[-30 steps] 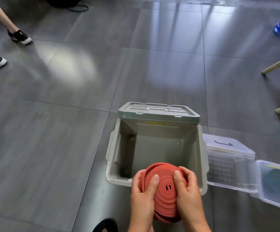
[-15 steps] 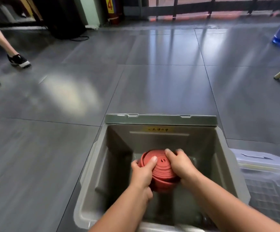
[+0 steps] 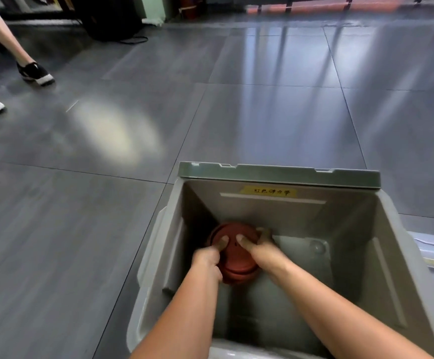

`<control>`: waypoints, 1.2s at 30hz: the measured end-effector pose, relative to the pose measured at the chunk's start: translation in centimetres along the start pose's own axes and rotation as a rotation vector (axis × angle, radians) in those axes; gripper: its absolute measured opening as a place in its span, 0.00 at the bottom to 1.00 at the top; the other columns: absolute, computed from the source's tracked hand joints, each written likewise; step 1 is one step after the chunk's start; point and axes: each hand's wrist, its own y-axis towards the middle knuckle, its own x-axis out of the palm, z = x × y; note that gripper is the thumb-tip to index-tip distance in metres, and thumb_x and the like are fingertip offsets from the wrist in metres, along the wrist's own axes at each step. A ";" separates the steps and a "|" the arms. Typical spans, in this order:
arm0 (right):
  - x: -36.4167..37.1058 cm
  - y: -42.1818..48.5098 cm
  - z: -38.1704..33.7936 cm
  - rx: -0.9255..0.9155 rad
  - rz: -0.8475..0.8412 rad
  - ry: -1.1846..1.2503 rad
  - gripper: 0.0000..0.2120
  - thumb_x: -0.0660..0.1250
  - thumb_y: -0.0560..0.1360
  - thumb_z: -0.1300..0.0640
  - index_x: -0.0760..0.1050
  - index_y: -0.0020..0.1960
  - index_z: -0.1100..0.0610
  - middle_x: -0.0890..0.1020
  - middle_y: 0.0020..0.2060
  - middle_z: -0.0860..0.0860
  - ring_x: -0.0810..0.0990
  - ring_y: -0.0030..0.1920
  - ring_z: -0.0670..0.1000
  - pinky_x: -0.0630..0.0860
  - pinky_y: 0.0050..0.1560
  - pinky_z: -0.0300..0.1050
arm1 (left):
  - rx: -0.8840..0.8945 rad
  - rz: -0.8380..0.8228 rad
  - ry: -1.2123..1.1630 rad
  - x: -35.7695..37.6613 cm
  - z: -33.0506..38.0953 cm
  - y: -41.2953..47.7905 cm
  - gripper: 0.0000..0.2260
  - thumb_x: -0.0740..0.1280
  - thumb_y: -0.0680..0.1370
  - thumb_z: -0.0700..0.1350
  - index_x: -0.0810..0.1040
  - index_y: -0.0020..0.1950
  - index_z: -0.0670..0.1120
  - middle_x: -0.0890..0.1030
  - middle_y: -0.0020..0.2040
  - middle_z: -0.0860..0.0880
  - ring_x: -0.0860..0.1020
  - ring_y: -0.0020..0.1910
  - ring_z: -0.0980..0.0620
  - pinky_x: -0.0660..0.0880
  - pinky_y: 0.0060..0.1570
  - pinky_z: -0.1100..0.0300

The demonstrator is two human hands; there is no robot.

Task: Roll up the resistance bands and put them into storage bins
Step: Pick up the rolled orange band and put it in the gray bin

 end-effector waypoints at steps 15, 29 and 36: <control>2.6 1.9 1.0 -0.054 0.008 -0.327 0.33 0.65 0.74 0.51 0.53 0.72 0.57 0.63 0.69 0.58 0.63 0.69 0.57 0.62 0.68 0.46 | 0.155 0.267 0.334 -0.4 -0.6 3.0 0.19 0.63 0.78 0.44 0.69 0.66 0.35 0.74 0.64 0.38 0.74 0.61 0.40 0.71 0.55 0.52; 1.9 1.2 -0.2 0.018 0.020 -0.874 0.36 0.55 0.74 0.35 0.50 0.75 0.52 0.53 0.72 0.56 0.51 0.72 0.58 0.52 0.71 0.52 | 0.151 0.347 1.159 -0.8 0.1 1.8 0.26 0.59 0.78 0.38 0.54 0.73 0.39 0.64 0.71 0.39 0.65 0.70 0.42 0.66 0.65 0.55; 1.9 0.4 -1.1 -0.094 0.087 -0.896 0.29 0.61 0.74 0.39 0.63 0.67 0.56 0.61 0.67 0.57 0.60 0.68 0.58 0.60 0.66 0.49 | -0.022 0.206 0.578 -1.9 -0.9 2.3 0.18 0.55 0.76 0.33 0.70 0.66 0.39 0.75 0.60 0.36 0.78 0.52 0.38 0.71 0.31 0.50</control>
